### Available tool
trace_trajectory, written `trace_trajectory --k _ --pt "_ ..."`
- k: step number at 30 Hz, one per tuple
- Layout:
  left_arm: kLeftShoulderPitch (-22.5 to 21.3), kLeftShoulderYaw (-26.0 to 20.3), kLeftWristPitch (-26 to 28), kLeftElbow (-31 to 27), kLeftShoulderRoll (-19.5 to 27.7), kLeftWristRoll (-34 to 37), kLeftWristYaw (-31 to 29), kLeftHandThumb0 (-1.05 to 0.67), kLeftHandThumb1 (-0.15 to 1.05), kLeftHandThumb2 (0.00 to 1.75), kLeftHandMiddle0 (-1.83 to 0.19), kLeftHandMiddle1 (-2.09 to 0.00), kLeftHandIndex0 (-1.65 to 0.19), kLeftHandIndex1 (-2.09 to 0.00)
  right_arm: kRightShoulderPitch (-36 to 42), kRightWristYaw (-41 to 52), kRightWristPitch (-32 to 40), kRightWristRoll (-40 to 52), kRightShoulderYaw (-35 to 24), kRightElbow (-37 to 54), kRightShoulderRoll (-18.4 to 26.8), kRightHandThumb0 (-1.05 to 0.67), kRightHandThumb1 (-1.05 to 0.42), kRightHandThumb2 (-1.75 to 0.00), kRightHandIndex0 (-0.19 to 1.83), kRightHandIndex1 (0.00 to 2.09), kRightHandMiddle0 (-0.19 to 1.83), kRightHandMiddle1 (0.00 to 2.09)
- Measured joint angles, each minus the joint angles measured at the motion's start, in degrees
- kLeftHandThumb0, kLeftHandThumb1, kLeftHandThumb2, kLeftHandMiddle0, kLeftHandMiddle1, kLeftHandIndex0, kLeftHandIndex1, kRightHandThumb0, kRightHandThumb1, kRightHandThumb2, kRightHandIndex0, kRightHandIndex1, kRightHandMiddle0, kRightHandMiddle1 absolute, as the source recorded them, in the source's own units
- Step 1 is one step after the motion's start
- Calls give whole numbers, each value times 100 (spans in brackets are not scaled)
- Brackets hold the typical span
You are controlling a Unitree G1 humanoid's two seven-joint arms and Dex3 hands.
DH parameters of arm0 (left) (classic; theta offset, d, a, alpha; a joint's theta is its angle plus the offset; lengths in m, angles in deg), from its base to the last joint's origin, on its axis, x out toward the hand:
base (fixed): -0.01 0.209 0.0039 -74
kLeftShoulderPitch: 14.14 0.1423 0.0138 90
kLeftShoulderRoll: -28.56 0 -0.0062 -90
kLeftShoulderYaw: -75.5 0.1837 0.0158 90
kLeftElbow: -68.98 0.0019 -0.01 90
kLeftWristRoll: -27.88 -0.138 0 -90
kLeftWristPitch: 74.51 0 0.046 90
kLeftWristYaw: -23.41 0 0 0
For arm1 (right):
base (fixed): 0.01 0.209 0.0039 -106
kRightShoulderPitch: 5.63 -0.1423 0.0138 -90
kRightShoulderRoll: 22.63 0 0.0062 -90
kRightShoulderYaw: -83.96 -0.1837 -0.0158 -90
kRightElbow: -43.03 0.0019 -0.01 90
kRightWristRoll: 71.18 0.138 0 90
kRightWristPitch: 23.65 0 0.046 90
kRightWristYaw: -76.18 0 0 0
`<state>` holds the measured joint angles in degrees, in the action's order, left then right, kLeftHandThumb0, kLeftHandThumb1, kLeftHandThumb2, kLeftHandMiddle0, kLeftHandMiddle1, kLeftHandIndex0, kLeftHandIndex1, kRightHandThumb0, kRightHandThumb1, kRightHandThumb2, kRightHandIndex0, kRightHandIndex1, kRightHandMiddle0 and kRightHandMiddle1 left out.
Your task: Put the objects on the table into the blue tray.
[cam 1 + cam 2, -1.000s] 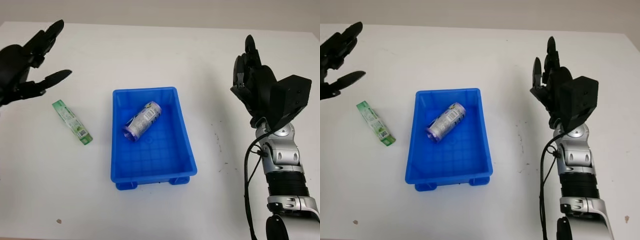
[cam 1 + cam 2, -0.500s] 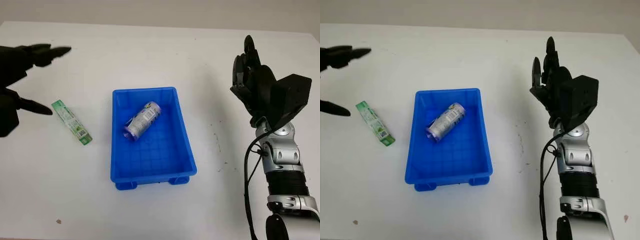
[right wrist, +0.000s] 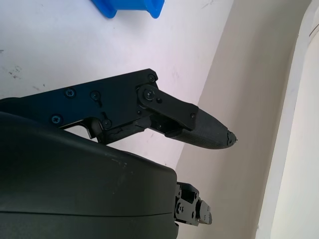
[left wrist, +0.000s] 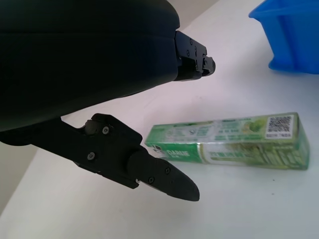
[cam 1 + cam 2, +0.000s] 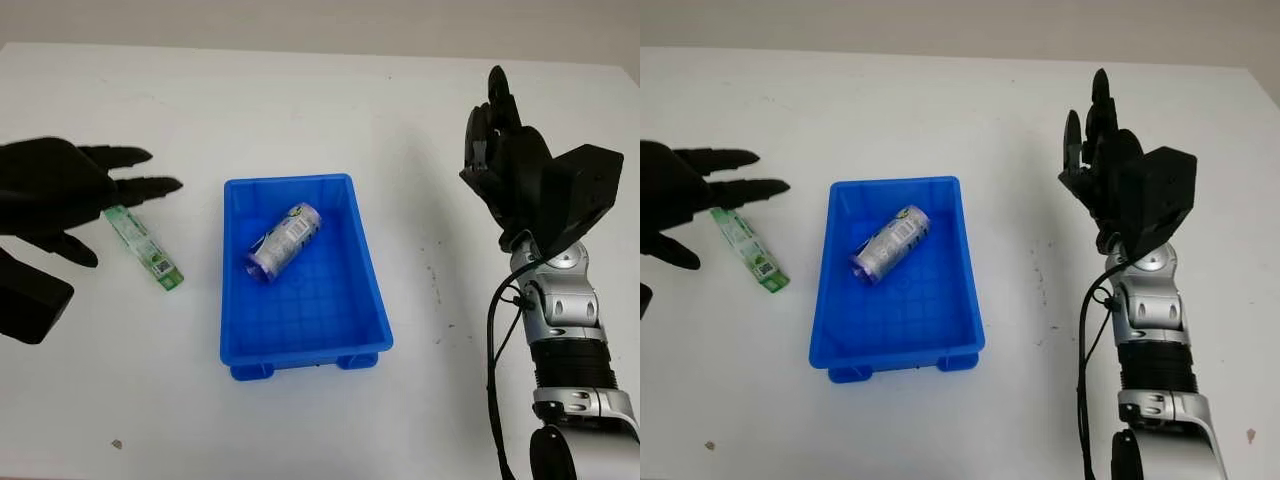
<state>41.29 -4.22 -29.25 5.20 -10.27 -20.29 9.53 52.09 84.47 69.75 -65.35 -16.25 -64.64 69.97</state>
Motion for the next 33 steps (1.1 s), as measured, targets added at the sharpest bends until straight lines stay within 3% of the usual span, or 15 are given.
trace_trajectory --k 6,12,15,17,18,19,21,23,26,29,31,33 --pt "-65 286 -208 619 -251 -174 634 -40 94 7 -12 -7 -15 -7 -1 22 -25 2 1 -13 -1 -57 -105 -82 -19 0 -19 0" --pt "-438 713 -399 1147 -341 -760 1490 -35 103 8 -27 -11 -27 -13 59 63 -17 -4 -9 72 1 -56 -105 -79 -19 0 -19 0" --pt "-611 1053 -461 1441 -357 -1370 2494 -20 104 9 -43 -19 -42 -23 78 71 99 -1 -23 194 10 -57 -105 -79 -19 0 -19 0" --pt "-780 1448 -293 1573 -358 -2104 3458 -9 104 8 -40 -47 -28 -77 91 79 161 -2 -26 245 19 -57 -105 -80 -19 0 -19 0" --pt "-863 1669 -113 1638 -358 -2488 3913 -8 104 7 -29 -97 -22 -110 99 81 188 -2 -25 267 20 -57 -105 -80 -19 0 -19 0" --pt "-931 1874 59 1704 -359 -2802 4313 -7 104 7 -21 -160 -14 -155 106 80 208 -4 -25 288 21 -57 -105 -79 -19 0 -19 0" --pt "-1084 2220 351 1842 -390 -3264 4902 -8 105 8 -22 -196 -6 -190 109 81 220 -5 -25 311 23 -57 -105 -79 -19 0 -19 0" --pt "-1190 2476 646 2018 -450 -3533 5275 -9 105 7 -31 -207 -6 -200 110 99 217 -5 -26 317 28 -56 -105 -79 -19 0 -19 0" --pt "-1235 2744 1155 2275 -525 -3754 5575 -21 105 9 -39 -209 -3 -190 110 159 213 16 -43 316 33 -55 -105 -81 -19 0 -19 0" --pt "-1232 2814 1511 2474 -658 -3653 5551 -48 105 32 -80 -209 -12 -206 111 195 212 23 -60 316 33 -52 -105 -84 -19 0 -19 0" --pt "-1231 2808 1682 2536 -731 -3464 5403 -55 105 42 -116 -209 -27 -209 112 215 212 25 -61 317 33 -52 -105 -84 -19 0 -19 0" --pt "-1226 2806 1754 2535 -751 -3305 5244 -55 105 47 -132 -209 -29 -209 112 236 197 40 -64 316 32 -53 -105 -83 -19 0 -19 0"
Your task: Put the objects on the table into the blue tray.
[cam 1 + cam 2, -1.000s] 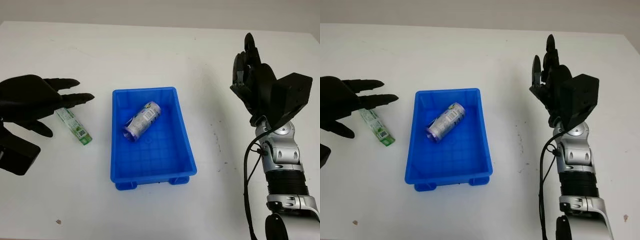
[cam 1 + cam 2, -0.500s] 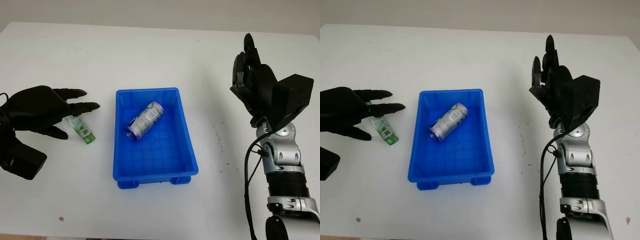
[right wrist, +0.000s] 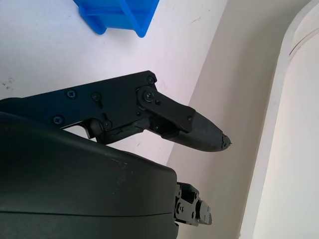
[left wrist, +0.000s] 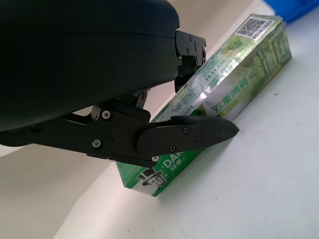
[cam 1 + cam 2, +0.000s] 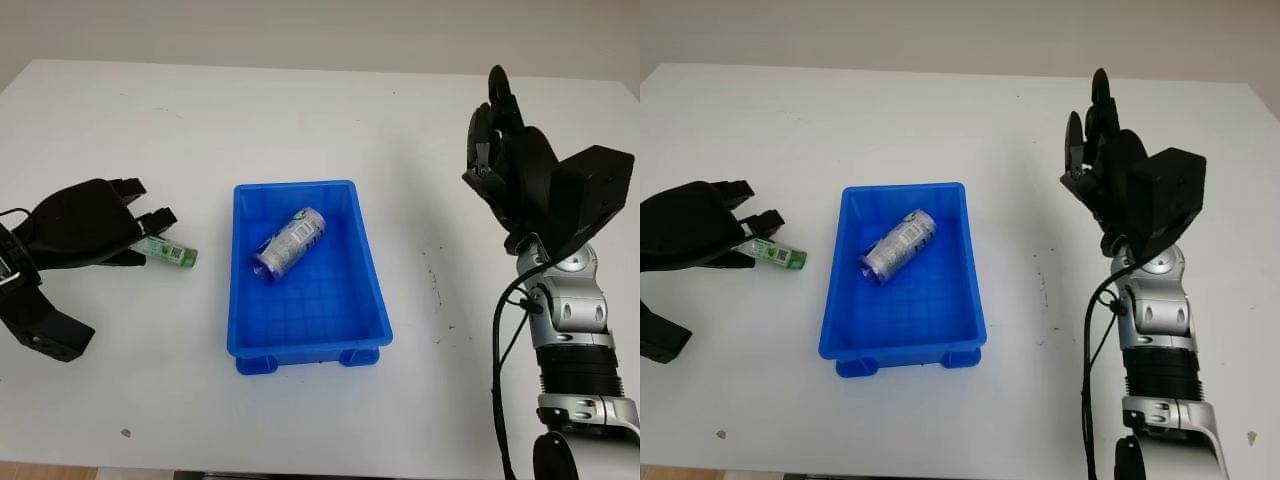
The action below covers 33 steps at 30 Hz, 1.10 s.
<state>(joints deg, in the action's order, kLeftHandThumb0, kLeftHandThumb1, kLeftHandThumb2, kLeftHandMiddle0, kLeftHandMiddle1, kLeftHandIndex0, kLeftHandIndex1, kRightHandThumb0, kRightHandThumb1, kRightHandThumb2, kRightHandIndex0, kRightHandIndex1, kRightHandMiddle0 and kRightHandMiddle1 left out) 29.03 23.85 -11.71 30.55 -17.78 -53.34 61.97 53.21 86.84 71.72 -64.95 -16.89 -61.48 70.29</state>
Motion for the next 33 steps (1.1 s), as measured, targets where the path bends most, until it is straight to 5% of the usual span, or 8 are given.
trace_trajectory --k 3,6,8,12,20,28,33 --pt "28 -6 98 -74 -12 208 -220 -54 105 50 -137 -209 -20 -209 1 48 -125 34 -4 -25 -1 -53 -105 -85 -19 0 -19 0" --pt "85 -16 204 -221 -4 303 -245 -53 105 45 -130 -209 4 -182 0 86 -165 74 -13 -80 0 -55 -105 -84 -19 0 -19 0" --pt "174 -92 255 -448 24 459 -344 -53 105 41 -124 -209 -21 -204 2 89 -169 74 -16 -139 0 -55 -105 -84 -19 0 -19 0" --pt "288 -375 272 -1129 29 856 -372 -49 105 37 -107 -209 -42 -209 0 93 -170 75 -11 -145 -1 -56 -105 -83 -19 0 -19 0" --pt "273 -1582 282 -2223 40 2081 -856 -49 105 34 -82 -209 -37 -209 -1 113 -163 58 -3 -146 -1 -58 -105 -81 -19 0 -19 0" --pt "269 -2766 -75 -3546 -86 3944 -2255 -55 105 33 -100 -209 -72 -209 0 169 -166 98 49 -165 -32 -59 -105 -82 -19 0 -19 0" --pt "437 -3173 -68 -4422 -316 4715 -3188 -53 105 35 -85 -209 -46 -204 0 147 -140 116 60 -163 -36 -59 -105 -81 -19 0 -19 0"
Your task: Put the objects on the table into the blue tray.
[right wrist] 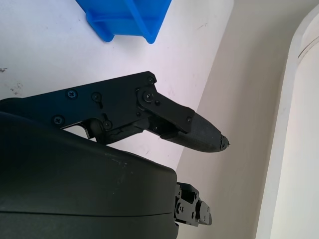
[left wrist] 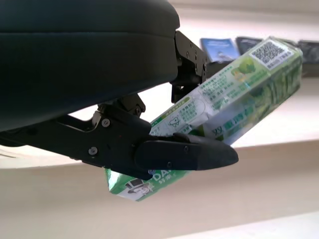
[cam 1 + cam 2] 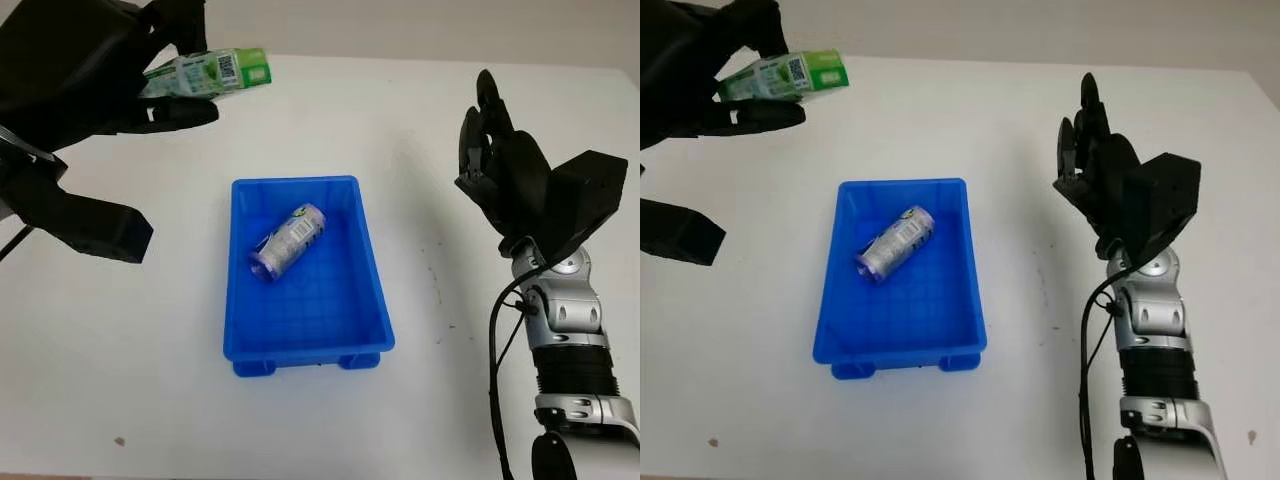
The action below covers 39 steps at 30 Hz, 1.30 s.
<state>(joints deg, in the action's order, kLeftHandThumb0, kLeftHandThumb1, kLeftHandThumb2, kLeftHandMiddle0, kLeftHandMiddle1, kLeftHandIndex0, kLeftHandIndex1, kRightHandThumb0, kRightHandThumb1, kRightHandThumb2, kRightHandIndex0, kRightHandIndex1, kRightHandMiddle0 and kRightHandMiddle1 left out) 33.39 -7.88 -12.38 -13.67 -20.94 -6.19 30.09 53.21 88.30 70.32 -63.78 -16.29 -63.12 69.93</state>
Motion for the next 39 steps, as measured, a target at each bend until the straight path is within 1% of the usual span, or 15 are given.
trace_trajectory --k 5,12,14,15,17,18,19,23,26,28,30,31,32,34,39 --pt "144 -57 -81 -571 -288 514 -955 -55 105 35 -95 -209 -46 -199 1 -63 59 5 6 0 -9 -60 -105 -80 -19 0 -19 0" --pt "162 74 -97 -1007 -571 904 -2353 -58 105 31 -115 -209 -82 -209 15 -139 62 -18 29 9 -36 -60 -105 -80 -19 0 -19 0" --pt "158 137 30 -1050 -705 1070 -2734 -56 105 31 -116 -209 -75 -209 47 -144 82 -18 32 50 -37 -60 -105 -79 -19 0 -19 0" --pt "159 162 184 -1075 -780 1212 -2980 -56 105 31 -107 -209 -53 -208 77 -147 83 -16 32 76 -38 -60 -105 -79 -19 0 -19 0" --pt "157 195 621 -1188 -885 1405 -3478 -58 105 30 -61 -209 -20 -188 140 -154 84 -4 30 106 -44 -59 -105 -79 -19 0 -19 0" --pt "155 220 823 -1248 -899 1459 -3733 -58 105 31 -42 -194 -8 -176 161 -160 89 0 30 121 -56 -59 -105 -80 -19 0 -19 0" --pt "153 246 983 -1288 -903 1510 -3971 -57 105 31 -26 -162 4 -155 182 -160 90 8 29 144 -65 -60 -105 -80 -19 0 -19 0" --pt "137 307 1398 -1319 -982 1738 -4633 -51 105 21 -16 -76 14 -93 230 -184 125 5 30 223 -69 -62 -105 -79 -19 0 -19 0" --pt "129 310 1461 -1251 -1082 1902 -4856 -38 104 11 -13 -32 13 -73 234 -207 188 -5 35 283 -74 -62 -105 -78 -19 0 -19 0" --pt "126 309 1474 -1214 -1115 2022 -4992 -26 104 7 -12 -16 11 -63 241 -225 189 -15 37 288 -75 -62 -105 -78 -19 0 -19 0" --pt "117 306 1476 -1193 -1121 2113 -5091 -15 104 12 -11 -8 6 -51 257 -234 188 -17 37 288 -76 -62 -105 -78 -19 0 -19 0" --pt "102 303 1465 -1161 -1126 2167 -5123 -13 96 33 -11 -7 3 -47 268 -232 188 -16 37 288 -76 -62 -105 -78 -19 0 -19 0" --pt "88 291 1455 -1130 -1131 2216 -5148 -12 74 76 -10 -6 1 -43 275 -229 188 -15 37 288 -76 -62 -105 -78 -19 0 -19 0" --pt "55 272 1472 -1093 -1133 2274 -5217 -12 58 108 -7 -4 1 -40 282 -217 188 -15 36 288 -75 -61 -105 -78 -19 0 -19 0" --pt "-51 151 1923 -1090 -1133 2640 -5486 -17 54 118 -2 -5 -5 -31 291 -206 206 -2 35 288 -76 -62 -105 -77 -19 0 -19 0"
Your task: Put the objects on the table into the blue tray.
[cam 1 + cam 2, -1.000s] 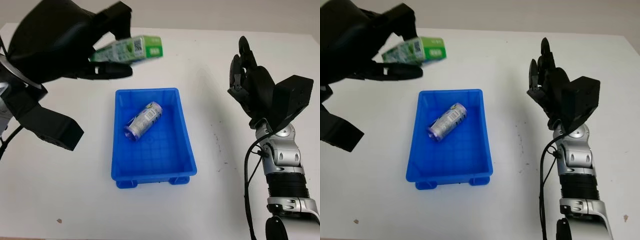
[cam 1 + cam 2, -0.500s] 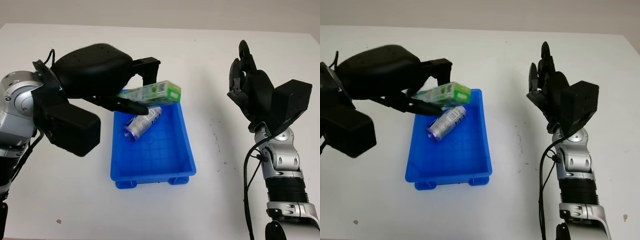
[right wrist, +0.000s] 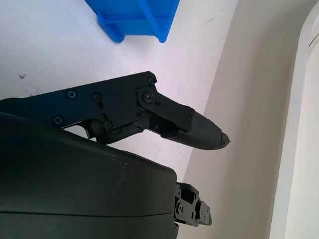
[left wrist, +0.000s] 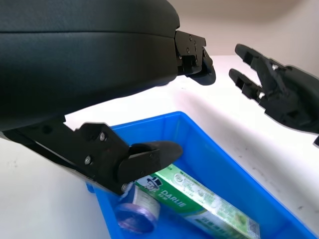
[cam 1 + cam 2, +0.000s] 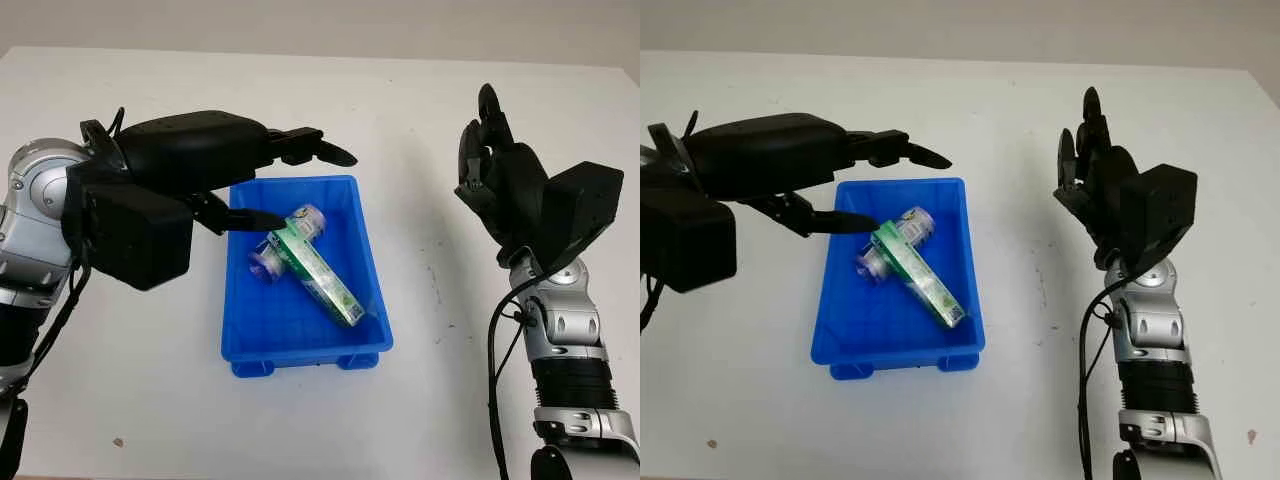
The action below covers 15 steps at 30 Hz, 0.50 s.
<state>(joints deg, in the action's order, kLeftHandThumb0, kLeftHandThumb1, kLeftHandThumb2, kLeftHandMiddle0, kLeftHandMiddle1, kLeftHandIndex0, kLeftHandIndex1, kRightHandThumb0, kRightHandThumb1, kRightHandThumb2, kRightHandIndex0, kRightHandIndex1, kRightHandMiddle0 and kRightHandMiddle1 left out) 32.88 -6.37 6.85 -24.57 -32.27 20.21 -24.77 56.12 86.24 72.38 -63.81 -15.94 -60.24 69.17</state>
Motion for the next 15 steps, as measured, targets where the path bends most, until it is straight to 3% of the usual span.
trace_trajectory --k 1,3,5,6,11,15 --pt "-24 -53 133 1 -6 100 -9 -19 56 113 -1 -5 -7 -29 0 0 -1 4 0 -1 -1 -62 -105 -77 -19 0 -19 0" --pt "-68 -255 403 106 -67 356 46 -31 72 90 -3 -6 -12 -23 0 -2 -3 5 -1 -3 -3 -62 -105 -78 -19 0 -19 0" --pt "-102 -584 449 435 -307 580 517 -42 95 49 -8 -6 -15 -16 -1 -1 -3 8 -2 -7 -4 -63 -105 -77 -19 0 -19 0" --pt "-121 -774 444 622 -435 661 798 -50 101 39 -10 -6 -13 -13 -1 -2 -3 9 -3 -10 -6 -64 -105 -76 -19 0 -19 0" --pt "-127 -1577 412 1403 -1221 1035 2352 -69 105 43 -6 -3 -4 -6 -6 3 -19 23 -6 -48 -24 -64 -105 -78 -19 0 -19 0" --pt "195 -1979 482 1712 -1611 1308 2961 -74 105 56 10 -1 10 -1 -9 2 -78 27 -5 -55 -72 -62 -105 -79 -19 0 -19 0"
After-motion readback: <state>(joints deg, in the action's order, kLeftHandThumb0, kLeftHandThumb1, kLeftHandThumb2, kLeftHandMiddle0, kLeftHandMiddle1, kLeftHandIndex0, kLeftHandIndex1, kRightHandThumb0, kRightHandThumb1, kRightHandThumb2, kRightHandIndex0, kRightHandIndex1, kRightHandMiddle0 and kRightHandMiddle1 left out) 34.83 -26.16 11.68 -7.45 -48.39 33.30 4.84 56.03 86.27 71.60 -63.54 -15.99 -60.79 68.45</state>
